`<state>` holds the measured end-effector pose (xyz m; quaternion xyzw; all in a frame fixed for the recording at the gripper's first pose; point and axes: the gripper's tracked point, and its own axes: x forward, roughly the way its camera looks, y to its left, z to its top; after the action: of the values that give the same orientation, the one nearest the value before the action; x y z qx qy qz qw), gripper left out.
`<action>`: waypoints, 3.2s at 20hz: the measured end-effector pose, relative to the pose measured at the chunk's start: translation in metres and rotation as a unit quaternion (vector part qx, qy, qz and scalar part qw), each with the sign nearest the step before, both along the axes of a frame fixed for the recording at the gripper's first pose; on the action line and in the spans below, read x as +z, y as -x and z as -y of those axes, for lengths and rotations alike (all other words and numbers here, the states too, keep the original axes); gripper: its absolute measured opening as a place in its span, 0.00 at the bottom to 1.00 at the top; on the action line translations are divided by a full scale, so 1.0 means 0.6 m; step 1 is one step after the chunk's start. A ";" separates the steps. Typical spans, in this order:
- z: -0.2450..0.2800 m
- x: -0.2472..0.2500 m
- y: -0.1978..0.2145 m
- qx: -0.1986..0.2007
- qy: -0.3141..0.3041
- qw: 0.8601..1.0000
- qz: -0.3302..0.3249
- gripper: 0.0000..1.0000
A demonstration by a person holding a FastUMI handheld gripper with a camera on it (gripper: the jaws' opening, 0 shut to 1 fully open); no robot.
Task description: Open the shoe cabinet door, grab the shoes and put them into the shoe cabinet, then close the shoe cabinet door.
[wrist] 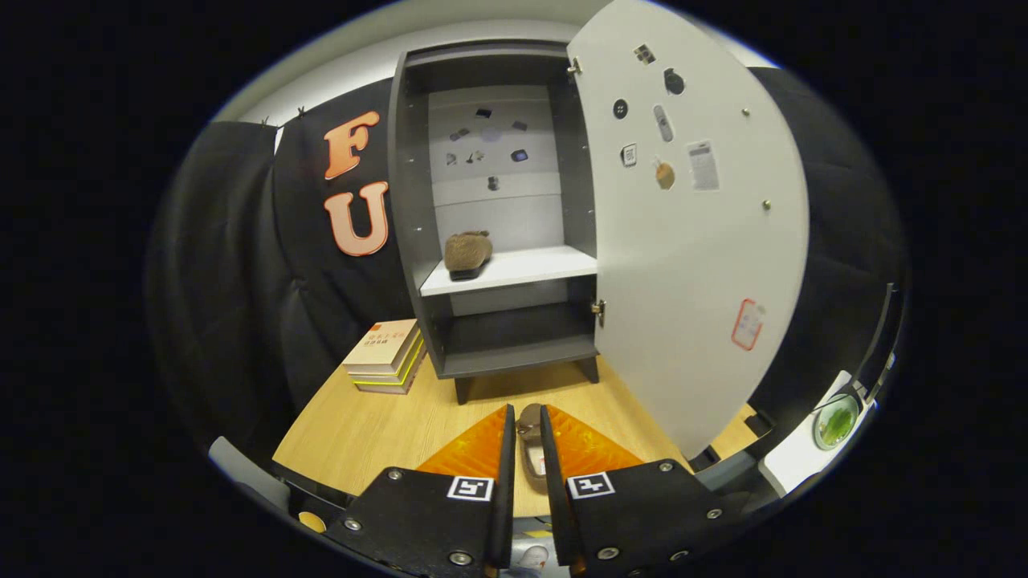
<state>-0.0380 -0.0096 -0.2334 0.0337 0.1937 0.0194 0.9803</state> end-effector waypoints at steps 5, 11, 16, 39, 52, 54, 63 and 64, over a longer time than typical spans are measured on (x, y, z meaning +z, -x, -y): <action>-0.024 -0.128 -0.035 0.038 0.025 0.997 -0.064 0.20; -0.029 -0.271 -0.082 0.068 0.022 0.988 -0.138 0.20; -0.024 -0.366 -0.142 0.075 0.028 0.981 -0.177 0.20; -0.010 -0.432 -0.225 0.061 0.038 0.978 -0.198 0.07; -0.001 -0.272 -0.156 0.058 0.019 0.988 -0.144 0.07; -0.003 -0.235 -0.153 0.063 0.027 0.989 -0.131 0.07; -0.023 -0.041 -0.213 0.080 0.019 0.995 -0.055 0.07; -0.022 -0.018 -0.227 0.082 0.022 0.996 -0.042 0.07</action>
<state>0.0979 0.0038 -0.2442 -0.0031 0.2373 0.0936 0.9669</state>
